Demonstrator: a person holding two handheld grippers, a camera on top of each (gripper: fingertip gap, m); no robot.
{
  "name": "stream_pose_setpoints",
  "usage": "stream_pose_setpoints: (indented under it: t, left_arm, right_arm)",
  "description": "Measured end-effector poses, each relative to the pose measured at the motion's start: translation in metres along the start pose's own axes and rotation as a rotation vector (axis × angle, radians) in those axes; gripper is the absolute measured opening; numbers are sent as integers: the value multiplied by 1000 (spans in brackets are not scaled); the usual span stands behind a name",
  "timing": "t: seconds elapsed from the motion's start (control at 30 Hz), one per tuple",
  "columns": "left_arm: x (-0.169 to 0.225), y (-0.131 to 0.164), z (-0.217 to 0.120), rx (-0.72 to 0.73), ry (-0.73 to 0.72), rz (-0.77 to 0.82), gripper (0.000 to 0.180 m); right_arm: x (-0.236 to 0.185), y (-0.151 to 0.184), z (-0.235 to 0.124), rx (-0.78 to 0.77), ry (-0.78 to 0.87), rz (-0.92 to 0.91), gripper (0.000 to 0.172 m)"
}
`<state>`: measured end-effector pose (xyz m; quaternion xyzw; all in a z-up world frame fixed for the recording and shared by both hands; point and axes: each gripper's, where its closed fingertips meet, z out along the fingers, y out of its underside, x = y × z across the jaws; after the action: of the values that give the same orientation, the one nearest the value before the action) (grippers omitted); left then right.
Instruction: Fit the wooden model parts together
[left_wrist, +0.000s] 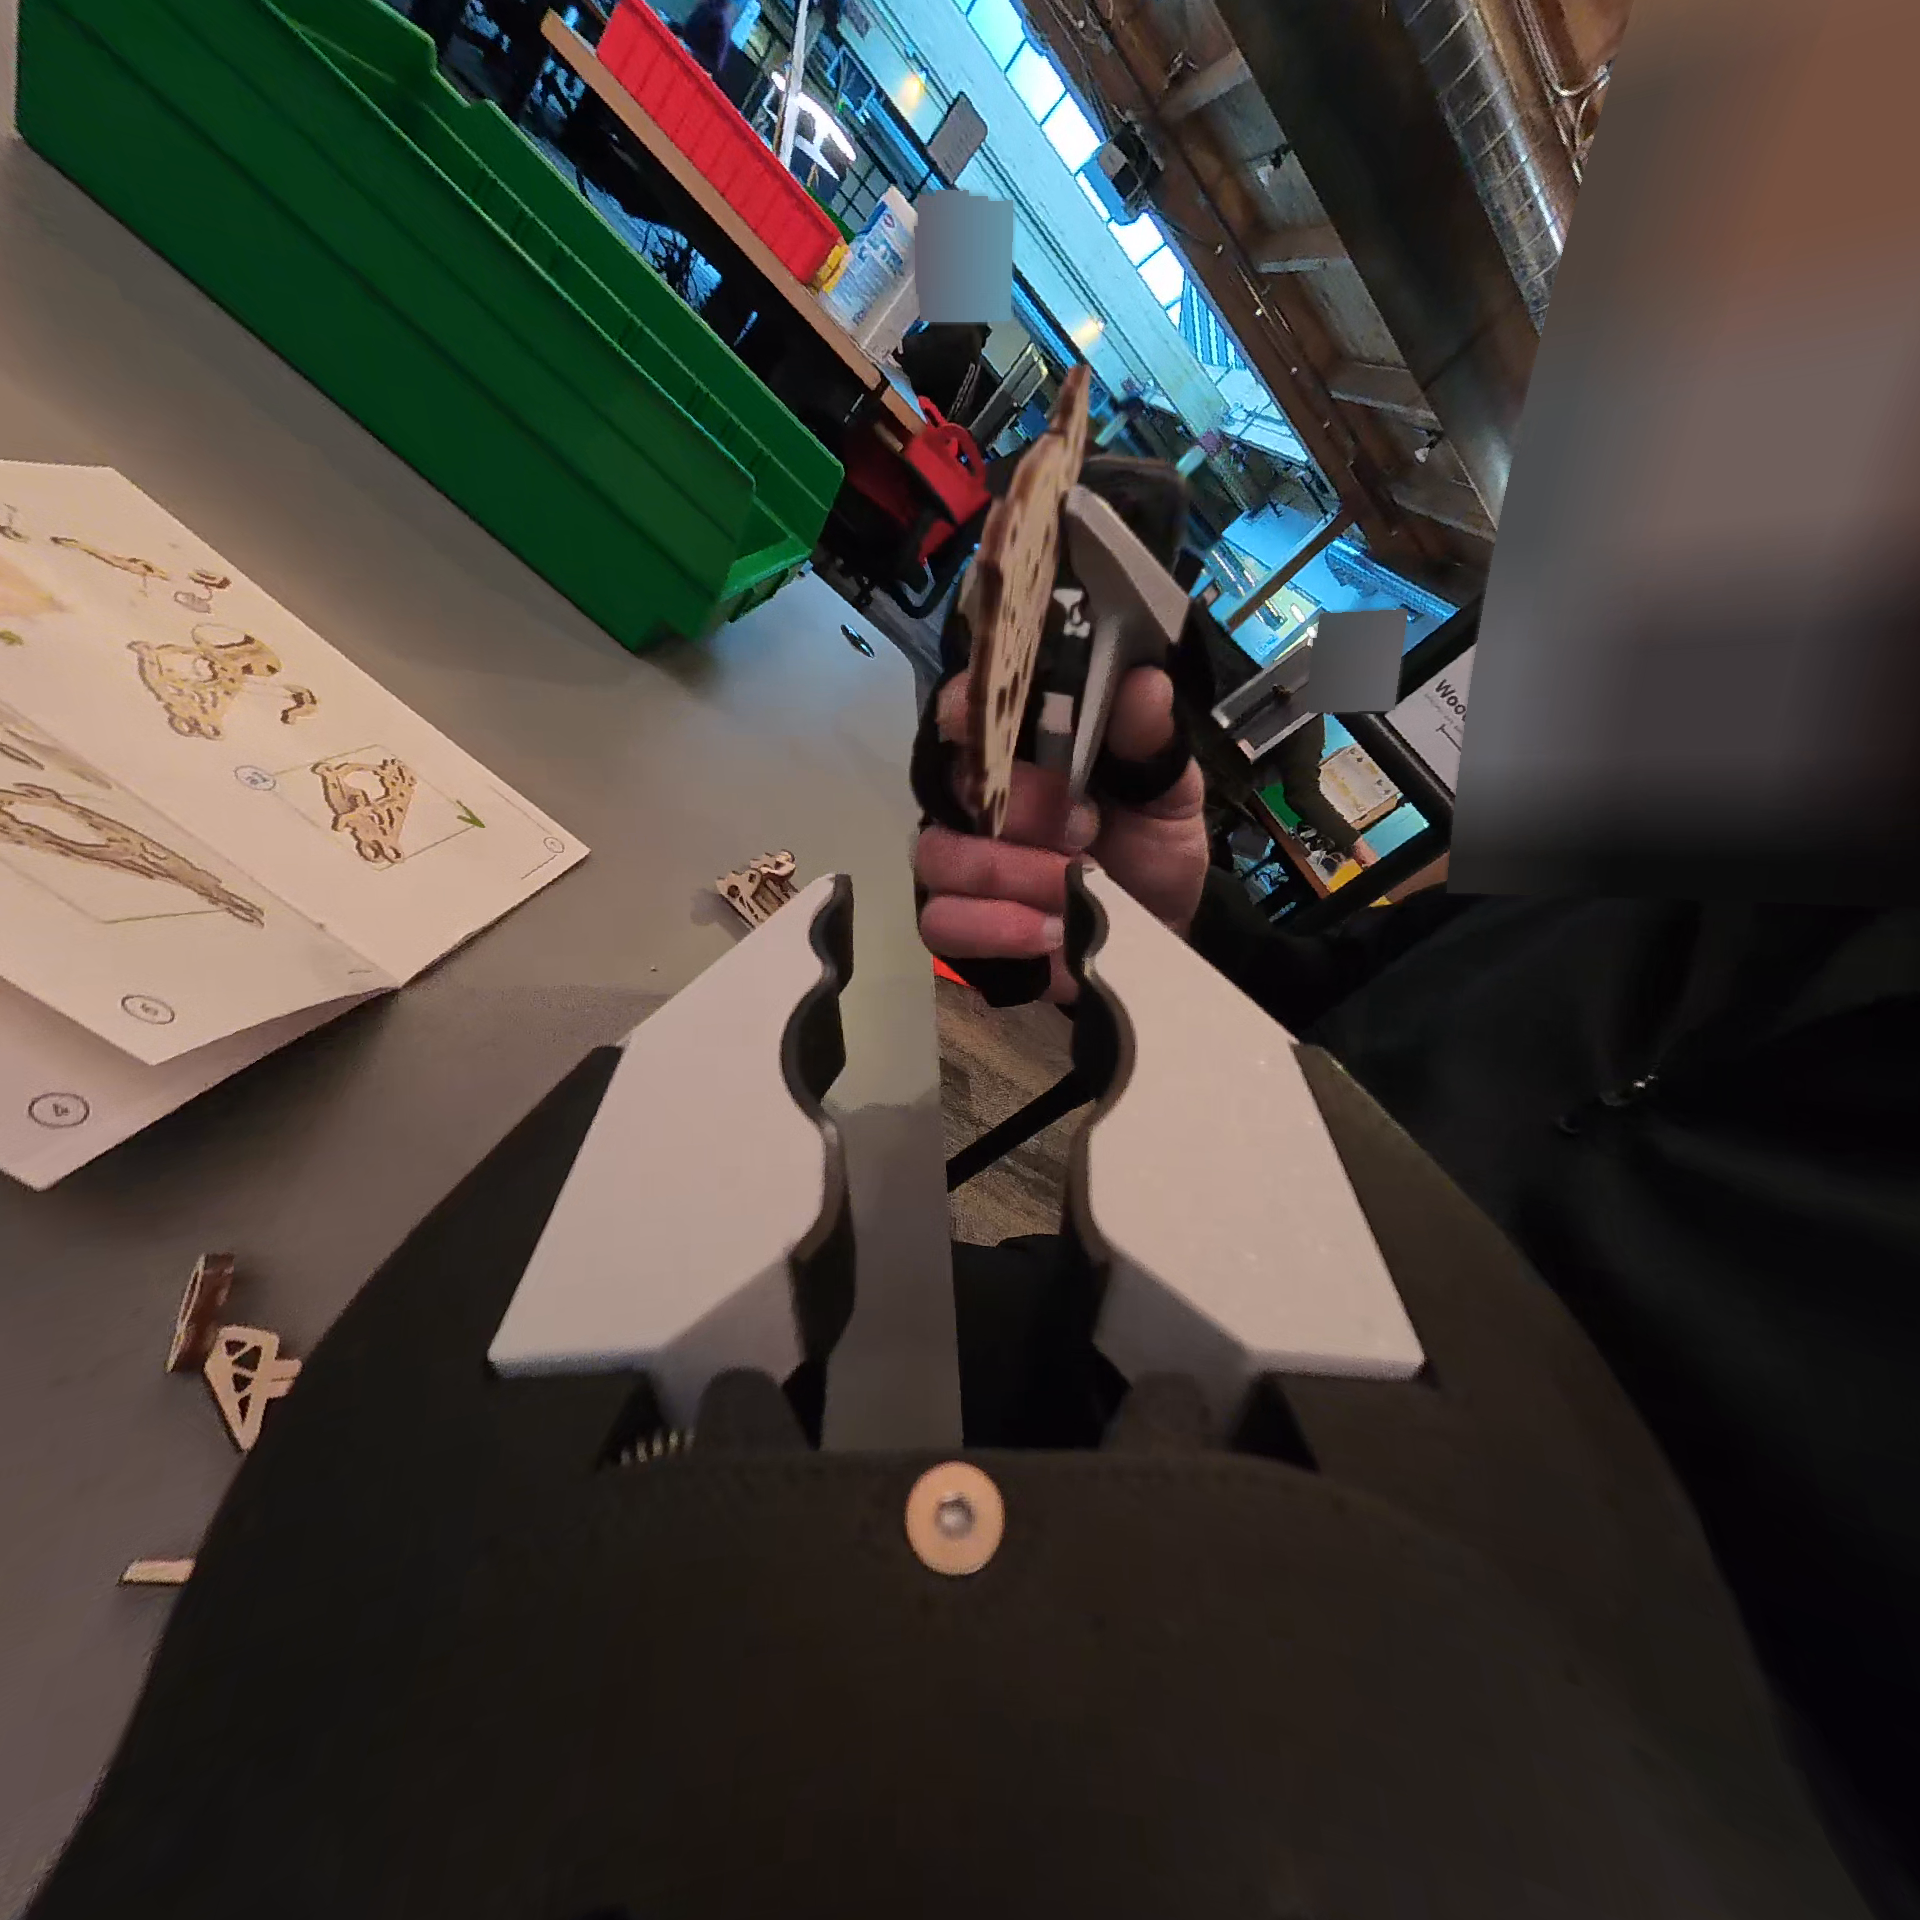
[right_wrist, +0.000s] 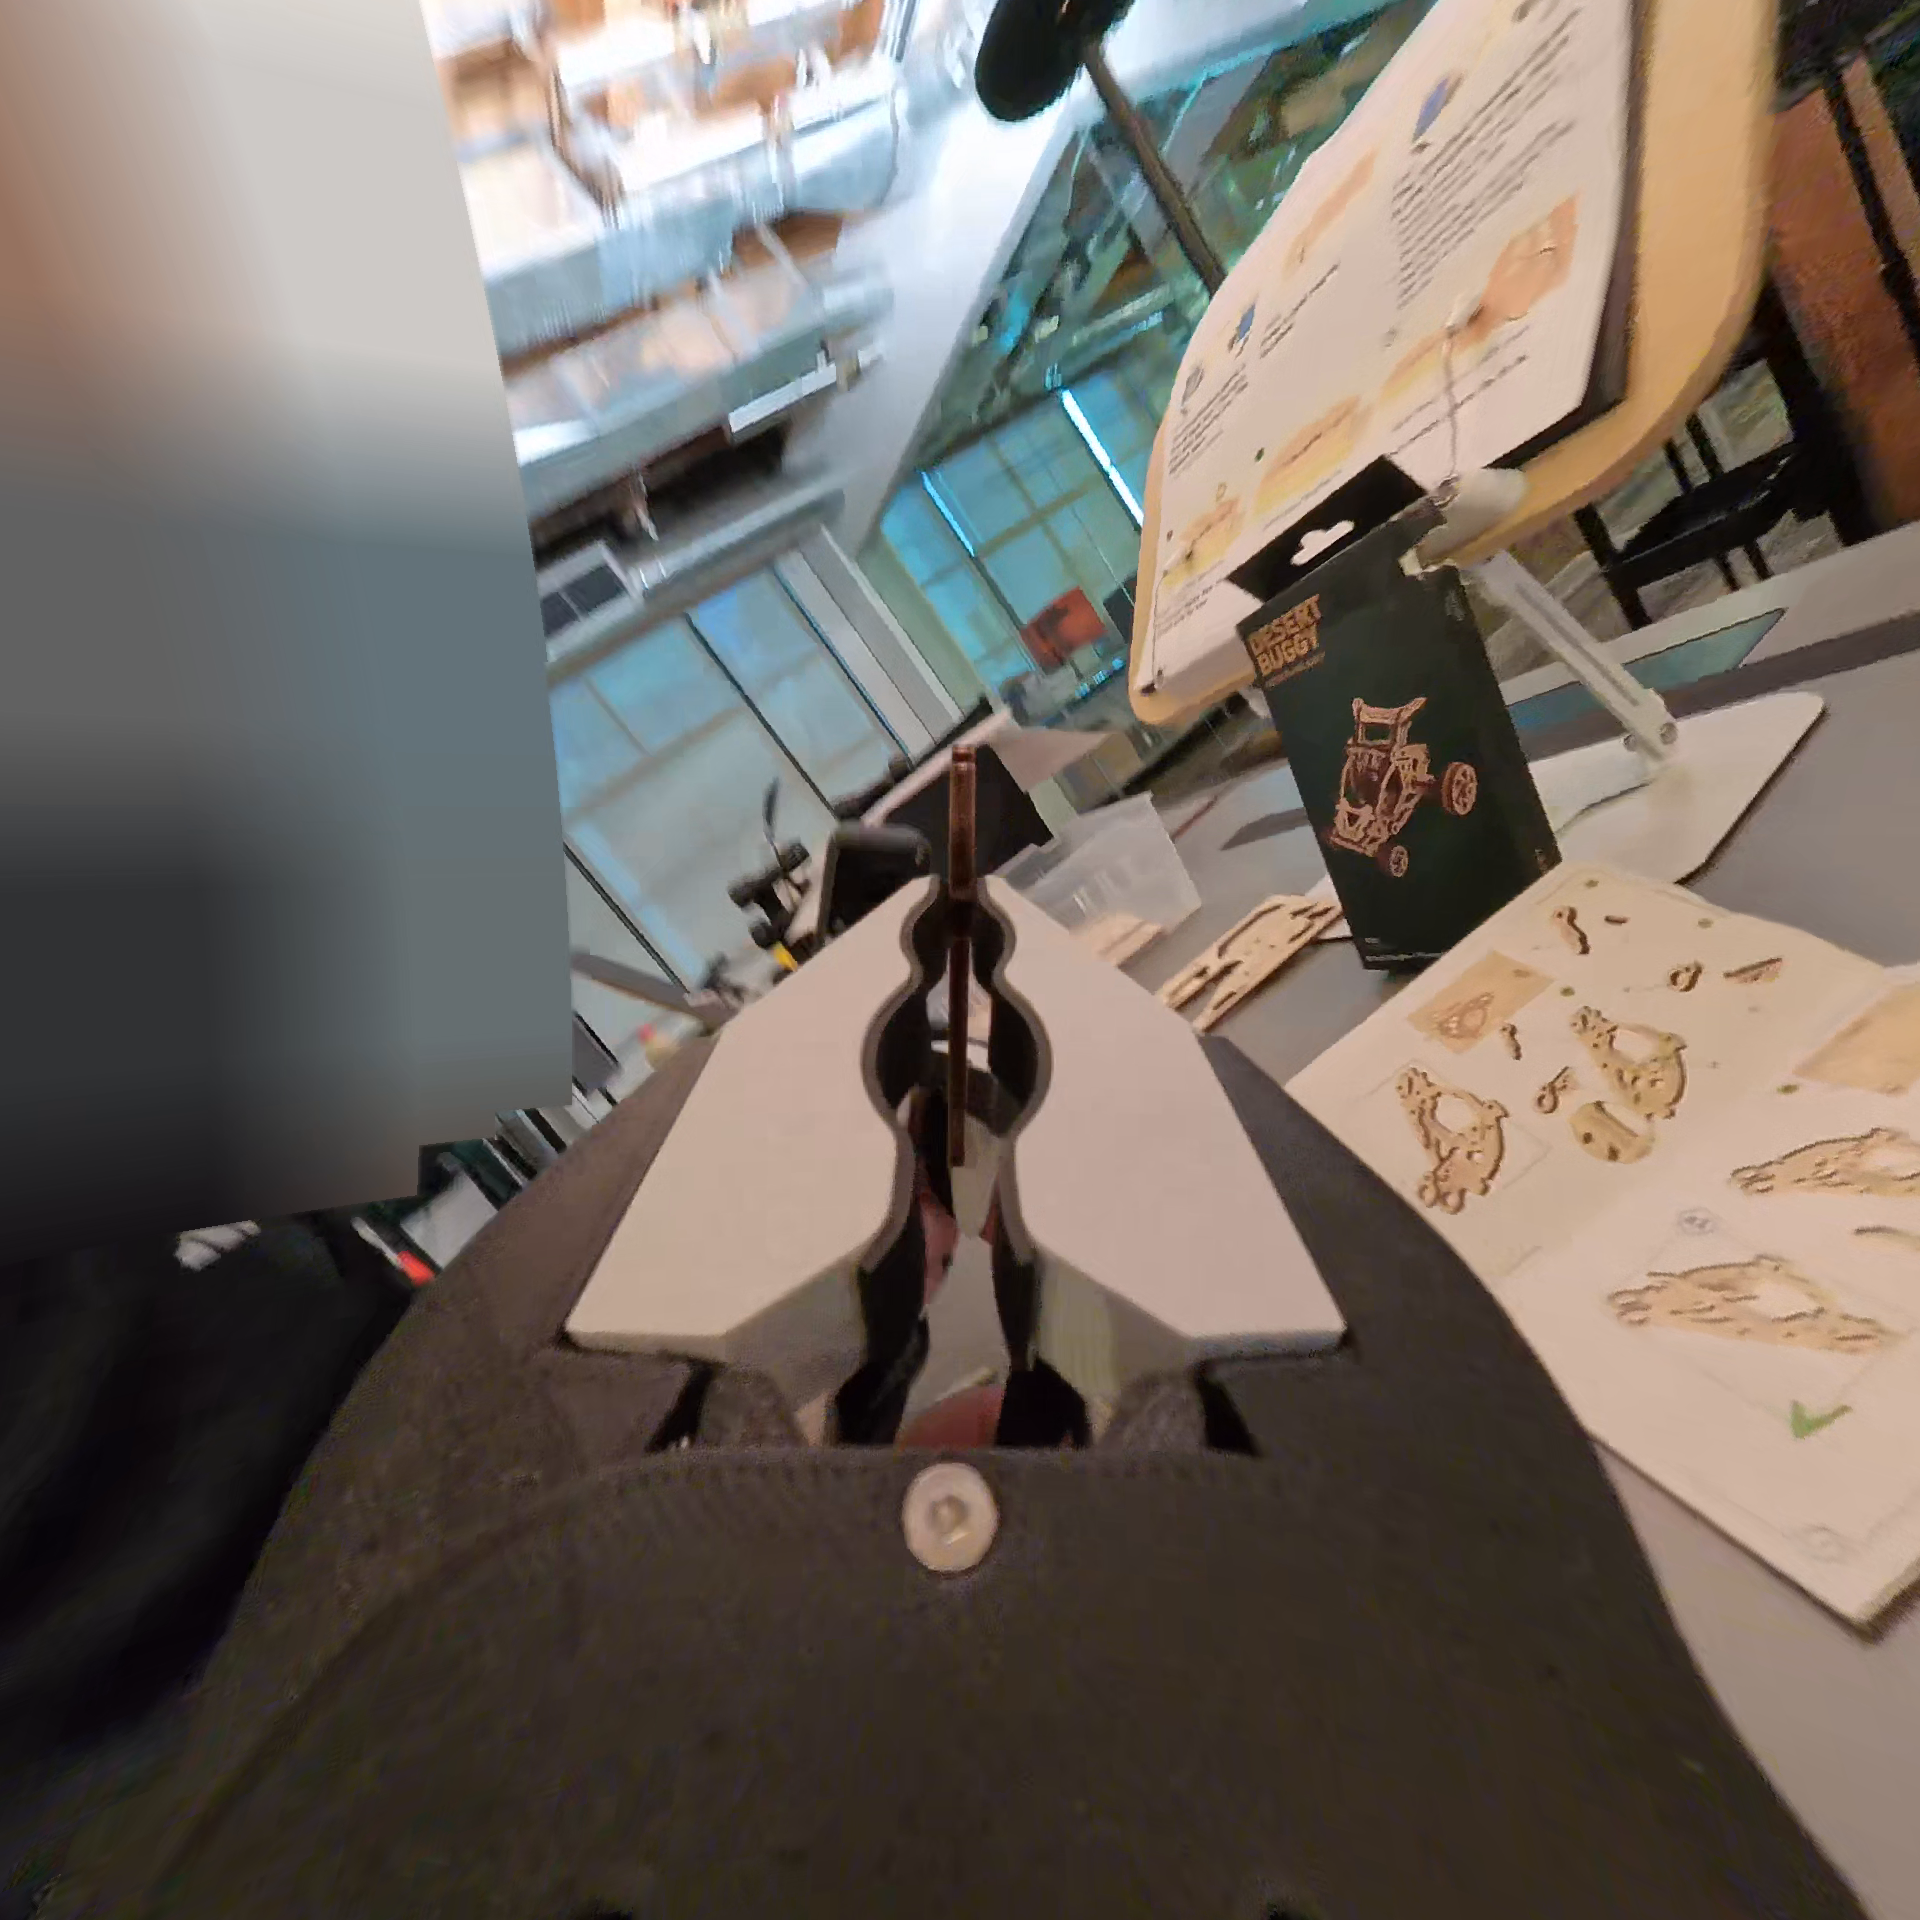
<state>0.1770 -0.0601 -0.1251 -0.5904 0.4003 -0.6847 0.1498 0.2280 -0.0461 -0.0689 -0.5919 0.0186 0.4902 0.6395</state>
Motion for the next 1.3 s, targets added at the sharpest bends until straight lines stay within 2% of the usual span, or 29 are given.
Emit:
stream_pose_setpoints:
  t: [0.17,0.37,0.53,0.6,0.73,0.83,0.97,1.2,1.23,1.3]
  left_arm:
    - [-5,-2,-5,33,-20,-22,37]
    - [-2,-10,-1,67,-20,-8,35]
    - [-1,-15,1,89,-41,7,36]
    - [2,-17,2,87,-36,8,37]
    - [7,-24,0,105,-23,3,42]
    - [7,-27,-2,114,-26,6,45]
    - [5,-30,-5,131,-27,-7,48]
    - [3,-31,-9,136,-40,-10,50]
    - [3,-31,-9,136,-43,-7,50]
    - [1,-30,-11,126,-61,8,50]
  right_arm:
    - [13,-22,-17,132,-19,122,0]
    - [22,-26,-21,179,-29,208,0]
    - [17,-23,-18,167,-29,188,0]
    - [12,-20,-16,133,4,70,0]
    - [-11,-8,-4,-1,94,-382,0]
    - [-16,3,4,-95,149,-612,0]
    - [-19,5,6,-105,168,-671,0]
    - [-20,25,11,-211,227,-1023,0]
    - [-22,27,12,-209,203,-998,0]
    - [-24,21,11,-161,143,-777,0]
